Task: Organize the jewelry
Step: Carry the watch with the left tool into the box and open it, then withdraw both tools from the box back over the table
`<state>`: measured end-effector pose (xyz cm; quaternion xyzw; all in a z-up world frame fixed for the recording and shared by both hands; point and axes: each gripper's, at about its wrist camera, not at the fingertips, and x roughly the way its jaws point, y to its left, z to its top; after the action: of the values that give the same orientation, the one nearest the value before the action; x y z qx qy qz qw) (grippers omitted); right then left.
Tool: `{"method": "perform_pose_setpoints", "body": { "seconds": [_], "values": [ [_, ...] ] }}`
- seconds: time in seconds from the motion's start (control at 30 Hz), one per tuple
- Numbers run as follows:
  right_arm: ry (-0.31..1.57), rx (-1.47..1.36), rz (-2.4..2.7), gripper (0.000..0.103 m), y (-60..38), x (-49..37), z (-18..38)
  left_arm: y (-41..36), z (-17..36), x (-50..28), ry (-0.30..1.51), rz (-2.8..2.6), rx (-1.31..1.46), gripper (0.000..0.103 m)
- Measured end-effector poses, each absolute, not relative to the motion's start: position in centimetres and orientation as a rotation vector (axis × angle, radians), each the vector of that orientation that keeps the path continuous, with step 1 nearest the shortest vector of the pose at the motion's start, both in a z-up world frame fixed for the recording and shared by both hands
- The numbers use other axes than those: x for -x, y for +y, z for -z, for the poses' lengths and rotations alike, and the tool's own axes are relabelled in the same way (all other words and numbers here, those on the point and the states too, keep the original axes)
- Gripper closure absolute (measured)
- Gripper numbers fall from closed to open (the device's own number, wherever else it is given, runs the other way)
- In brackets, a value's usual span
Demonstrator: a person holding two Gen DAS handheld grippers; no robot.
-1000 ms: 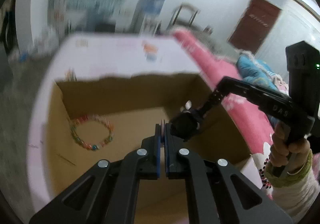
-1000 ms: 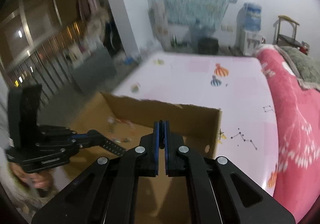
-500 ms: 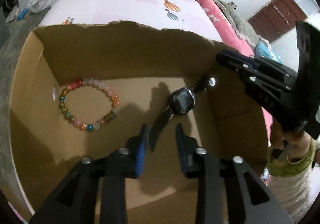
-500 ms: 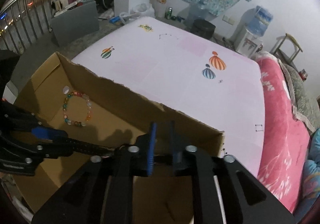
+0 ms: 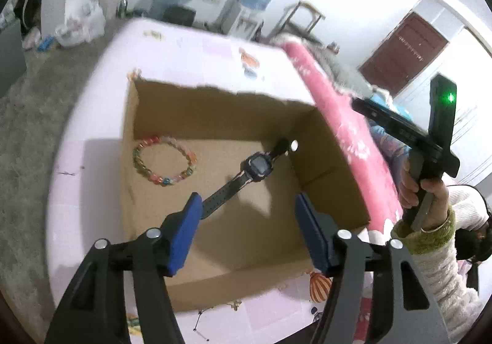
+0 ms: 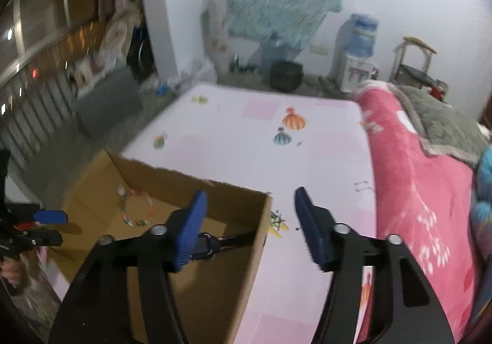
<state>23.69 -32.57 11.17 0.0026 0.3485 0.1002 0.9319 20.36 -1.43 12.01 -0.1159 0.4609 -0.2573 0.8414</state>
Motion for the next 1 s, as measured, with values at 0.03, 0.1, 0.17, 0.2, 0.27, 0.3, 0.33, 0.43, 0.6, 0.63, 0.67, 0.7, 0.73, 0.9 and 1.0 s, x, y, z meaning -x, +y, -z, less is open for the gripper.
{"method": "perform_pose_setpoints", "body": {
  "seconds": [0.03, 0.1, 0.17, 0.2, 0.27, 0.3, 0.33, 0.43, 0.6, 0.63, 0.67, 0.7, 0.73, 0.9, 1.0],
  "values": [
    [0.685, -0.035, -0.201, 0.035, -33.5, -22.3, -11.8, -1.1, -12.5, -19.7, 0.95, 0.542, 0.241, 0.036],
    [0.636, -0.087, -0.186, 0.025, -35.0, -19.6, -12.6, -0.4, -13.6, -17.7, 0.885, 0.54, 0.224, 0.027],
    [0.594, -0.149, -0.16, 0.018, -36.6, -16.3, -12.7, 0.3, -14.0, -15.8, 0.842, 0.548, 0.208, 0.019],
    [0.585, -0.174, -0.149, 0.016, -37.2, -14.8, -12.5, 0.6, -13.9, -14.5, 0.83, 0.553, 0.199, 0.014],
    [0.582, -0.214, -0.101, 0.012, -38.0, -11.7, -10.9, 0.7, -12.6, -12.7, 0.843, 0.553, 0.18, 0.009],
    [0.599, -0.226, -0.059, 0.011, -37.8, -10.1, -9.3, 0.6, -11.8, -12.1, 0.858, 0.544, 0.172, 0.007],
    [0.624, -0.224, -0.028, 0.011, -37.6, -9.2, -8.2, 0.4, -10.4, -11.3, 0.892, 0.521, 0.157, 0.007],
    [0.743, -0.18, 0.048, 0.011, -35.2, -6.6, -3.6, -0.2, -5.9, -10.1, 1.01, 0.462, 0.123, 0.007],
    [0.909, -0.105, 0.042, 0.011, -30.6, -4.4, 2.2, -1.6, -0.7, -9.1, 1.115, 0.351, -0.024, 0.007],
    [0.923, -0.085, 0.048, 0.011, -30.2, -4.2, 2.8, -1.9, -0.2, -9.1, 1.114, 0.349, -0.052, 0.007],
    [0.945, -0.059, 0.059, 0.011, -29.6, -4.3, 3.5, -2.2, 0.2, -9.2, 1.113, 0.35, -0.069, 0.007],
    [0.956, -0.053, 0.059, 0.011, -29.4, -4.3, 3.9, -2.5, 0.6, -9.2, 1.116, 0.341, -0.101, 0.007],
    [0.975, -0.048, 0.055, 0.011, -29.1, -4.5, 4.4, -2.7, 1.0, -9.2, 1.12, 0.333, -0.119, 0.007],
    [1.021, 0.023, 0.096, 0.011, -28.0, -4.9, 6.6, -3.1, 2.2, -9.2, 1.105, 0.277, -0.191, 0.005],
    [1.013, 0.004, 0.097, 0.01, -28.1, -4.3, 7.2, -3.0, 2.3, -9.1, 1.089, 0.282, -0.186, 0.005]
  ]
}}
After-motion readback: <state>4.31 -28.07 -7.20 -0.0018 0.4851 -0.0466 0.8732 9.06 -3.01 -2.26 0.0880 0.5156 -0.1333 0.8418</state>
